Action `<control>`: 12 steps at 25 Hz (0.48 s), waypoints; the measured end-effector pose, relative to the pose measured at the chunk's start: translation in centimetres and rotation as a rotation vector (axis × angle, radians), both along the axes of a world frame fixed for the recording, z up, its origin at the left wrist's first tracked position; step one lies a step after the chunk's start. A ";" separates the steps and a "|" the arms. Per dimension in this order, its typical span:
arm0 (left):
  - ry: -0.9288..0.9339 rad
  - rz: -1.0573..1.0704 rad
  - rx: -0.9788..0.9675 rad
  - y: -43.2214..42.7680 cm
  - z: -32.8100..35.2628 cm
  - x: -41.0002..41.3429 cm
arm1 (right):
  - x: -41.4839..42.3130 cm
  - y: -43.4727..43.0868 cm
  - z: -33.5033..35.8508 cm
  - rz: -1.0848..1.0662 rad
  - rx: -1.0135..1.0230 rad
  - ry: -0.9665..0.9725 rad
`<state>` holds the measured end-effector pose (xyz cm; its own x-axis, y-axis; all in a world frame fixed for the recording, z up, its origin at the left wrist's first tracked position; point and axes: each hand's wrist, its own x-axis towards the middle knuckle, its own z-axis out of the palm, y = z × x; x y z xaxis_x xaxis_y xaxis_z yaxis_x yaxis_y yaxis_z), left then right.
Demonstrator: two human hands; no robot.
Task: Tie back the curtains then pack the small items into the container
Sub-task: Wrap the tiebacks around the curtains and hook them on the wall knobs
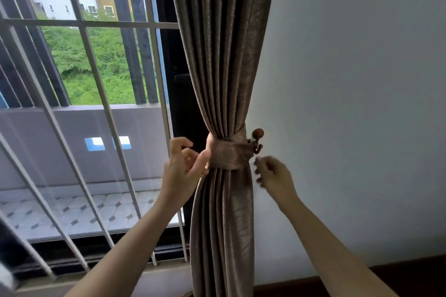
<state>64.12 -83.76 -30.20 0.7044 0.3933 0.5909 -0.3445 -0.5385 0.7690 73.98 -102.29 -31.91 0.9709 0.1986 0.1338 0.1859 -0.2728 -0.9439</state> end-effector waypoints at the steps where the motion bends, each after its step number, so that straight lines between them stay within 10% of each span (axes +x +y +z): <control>1: 0.095 -0.052 -0.304 -0.4 -0.6 -0.1 | -1.4 0.0 0.0 0.145 -0.010 0.163; 3: 0.306 -0.115 -0.742 -0.7 -1.2 0.0 | -3.1 0.3 0.1 0.314 0.082 0.337; 6: 0.443 -0.270 -0.855 -0.4 -0.8 0.4 | -3.8 1.0 1.6 0.320 0.399 0.396; 12: 0.323 -0.011 0.206 -0.4 -1.6 -0.9 | -5.3 1.7 1.3 0.262 0.066 0.072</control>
